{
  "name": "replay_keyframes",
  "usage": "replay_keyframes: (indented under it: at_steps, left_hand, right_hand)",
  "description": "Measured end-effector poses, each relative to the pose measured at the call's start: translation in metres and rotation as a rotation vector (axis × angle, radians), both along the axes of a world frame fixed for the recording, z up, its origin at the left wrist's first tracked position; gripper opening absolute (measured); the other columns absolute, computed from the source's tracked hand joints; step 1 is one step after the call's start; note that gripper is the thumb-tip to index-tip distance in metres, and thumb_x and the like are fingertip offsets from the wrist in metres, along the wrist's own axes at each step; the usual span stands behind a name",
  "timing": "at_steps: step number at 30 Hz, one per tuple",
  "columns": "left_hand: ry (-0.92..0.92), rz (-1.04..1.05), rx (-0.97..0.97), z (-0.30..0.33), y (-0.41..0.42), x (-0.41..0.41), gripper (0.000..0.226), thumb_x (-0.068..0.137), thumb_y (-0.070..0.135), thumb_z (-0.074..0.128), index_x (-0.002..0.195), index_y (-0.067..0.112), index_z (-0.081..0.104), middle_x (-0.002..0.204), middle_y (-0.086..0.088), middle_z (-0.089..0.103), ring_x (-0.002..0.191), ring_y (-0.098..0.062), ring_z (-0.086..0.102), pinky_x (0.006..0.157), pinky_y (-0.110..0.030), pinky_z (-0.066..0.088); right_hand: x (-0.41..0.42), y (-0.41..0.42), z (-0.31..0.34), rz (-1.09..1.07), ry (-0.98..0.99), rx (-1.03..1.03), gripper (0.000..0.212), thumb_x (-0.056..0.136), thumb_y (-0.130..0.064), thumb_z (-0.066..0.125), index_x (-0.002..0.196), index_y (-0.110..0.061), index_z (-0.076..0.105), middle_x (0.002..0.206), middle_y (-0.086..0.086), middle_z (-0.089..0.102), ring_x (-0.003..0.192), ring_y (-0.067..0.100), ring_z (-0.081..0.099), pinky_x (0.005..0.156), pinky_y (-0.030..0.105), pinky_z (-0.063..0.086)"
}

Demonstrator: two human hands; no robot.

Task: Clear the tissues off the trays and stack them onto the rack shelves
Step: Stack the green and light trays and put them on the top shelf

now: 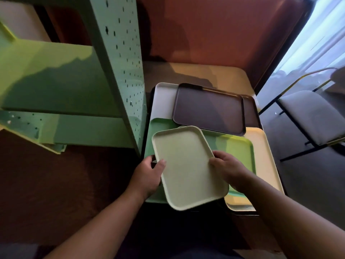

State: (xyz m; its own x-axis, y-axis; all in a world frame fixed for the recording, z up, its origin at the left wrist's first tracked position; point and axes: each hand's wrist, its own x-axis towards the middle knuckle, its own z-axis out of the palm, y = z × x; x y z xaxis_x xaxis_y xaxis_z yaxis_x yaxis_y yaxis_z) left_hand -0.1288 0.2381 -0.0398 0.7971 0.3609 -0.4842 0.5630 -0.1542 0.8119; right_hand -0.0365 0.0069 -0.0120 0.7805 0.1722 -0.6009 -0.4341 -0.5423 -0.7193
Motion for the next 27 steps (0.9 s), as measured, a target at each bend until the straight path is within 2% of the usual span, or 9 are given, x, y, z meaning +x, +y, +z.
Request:
replay_keyframes:
  at_steps: [2, 6, 11, 14, 18, 21, 22, 24, 27]
  left_hand:
    - [-0.009, 0.077, -0.086, 0.005, -0.014, 0.010, 0.028, 0.097, 0.035, 0.060, 0.113, 0.013, 0.066, 0.095, -0.004, 0.076, 0.088, -0.024, 0.073, 0.085, -0.047, 0.060]
    - [-0.047, 0.141, -0.010, 0.012, -0.044, 0.028, 0.028, 0.099, 0.033, 0.058, 0.115, 0.011, 0.056, 0.100, -0.008, 0.071, 0.089, -0.024, 0.069, 0.085, -0.044, 0.058]
    - [-0.074, 0.125, 0.023, 0.017, -0.081, 0.039, 0.019, 0.100, 0.027, 0.056, 0.114, 0.014, 0.053, 0.096, -0.003, 0.067, 0.085, -0.020, 0.066, 0.076, -0.036, 0.054]
    - [-0.015, 0.168, -0.085, 0.014, -0.102, 0.040, 0.016, 0.097, 0.015, 0.055, 0.112, 0.010, 0.058, 0.095, -0.006, 0.071, 0.084, -0.024, 0.069, 0.077, -0.042, 0.058]
    - [0.033, 0.246, -0.230, 0.014, -0.118, 0.046, 0.027, 0.092, 0.004, 0.056, 0.119, 0.005, 0.057, 0.100, -0.014, 0.072, 0.086, -0.033, 0.071, 0.078, -0.050, 0.062]
    - [-0.005, 0.348, -0.308, 0.025, -0.107, 0.056, 0.041, 0.093, 0.019, 0.063, 0.130, 0.006, 0.052, 0.116, -0.020, 0.065, 0.097, -0.032, 0.067, 0.081, -0.046, 0.060]
    - [0.001, 0.341, -0.281, 0.027, -0.099, 0.059, 0.047, 0.093, 0.027, 0.064, 0.135, 0.010, 0.051, 0.121, -0.018, 0.062, 0.104, -0.033, 0.065, 0.088, -0.050, 0.058]
    - [0.071, 0.247, -0.251, 0.032, -0.085, 0.065, 0.032, 0.099, 0.029, 0.059, 0.129, 0.017, 0.057, 0.122, -0.015, 0.063, 0.107, -0.035, 0.064, 0.092, -0.054, 0.056]
    - [0.209, 0.082, -0.183, 0.034, -0.080, 0.066, 0.018, 0.106, 0.024, 0.048, 0.107, 0.015, 0.064, 0.107, -0.014, 0.069, 0.094, -0.036, 0.068, 0.086, -0.056, 0.057]
  right_hand:
    - [0.004, -0.014, 0.004, -0.024, 0.033, 0.063, 0.028, 0.103, -0.007, 0.047, 0.105, -0.013, 0.074, 0.099, 0.012, 0.076, 0.085, 0.023, 0.067, 0.080, 0.037, 0.053]
    - [0.004, -0.038, -0.007, -0.151, 0.098, 0.183, 0.024, 0.105, -0.017, 0.051, 0.108, -0.008, 0.073, 0.104, 0.017, 0.076, 0.087, 0.026, 0.068, 0.083, 0.039, 0.053]
    - [0.001, -0.070, -0.018, -0.252, 0.191, 0.263, 0.027, 0.099, -0.003, 0.055, 0.120, -0.014, 0.068, 0.108, 0.014, 0.077, 0.089, 0.029, 0.072, 0.080, 0.038, 0.057]
    - [0.015, -0.093, -0.016, -0.230, 0.193, 0.274, 0.035, 0.096, 0.001, 0.059, 0.126, -0.016, 0.067, 0.114, 0.018, 0.074, 0.091, 0.033, 0.071, 0.087, 0.046, 0.057]
    - [0.043, -0.112, 0.000, -0.139, 0.178, 0.302, 0.039, 0.095, 0.006, 0.059, 0.116, -0.024, 0.071, 0.111, 0.021, 0.075, 0.089, 0.034, 0.071, 0.093, 0.056, 0.055]
    - [0.067, -0.123, 0.010, 0.048, 0.230, 0.292, 0.041, 0.094, 0.006, 0.060, 0.119, -0.025, 0.072, 0.110, 0.017, 0.077, 0.093, 0.036, 0.073, 0.090, 0.055, 0.059]
    - [0.076, -0.126, 0.012, 0.135, 0.253, 0.272, 0.041, 0.093, 0.005, 0.062, 0.120, -0.024, 0.073, 0.110, 0.016, 0.078, 0.095, 0.037, 0.074, 0.087, 0.052, 0.060]
    - [0.090, -0.127, 0.014, 0.238, 0.252, 0.204, 0.037, 0.090, 0.003, 0.067, 0.118, -0.020, 0.074, 0.108, 0.015, 0.078, 0.094, 0.034, 0.075, 0.082, 0.045, 0.062]
    - [0.100, -0.130, 0.000, 0.058, 0.102, 0.125, 0.039, 0.084, -0.001, 0.077, 0.120, -0.014, 0.071, 0.111, 0.017, 0.074, 0.091, 0.030, 0.073, 0.089, 0.046, 0.061]
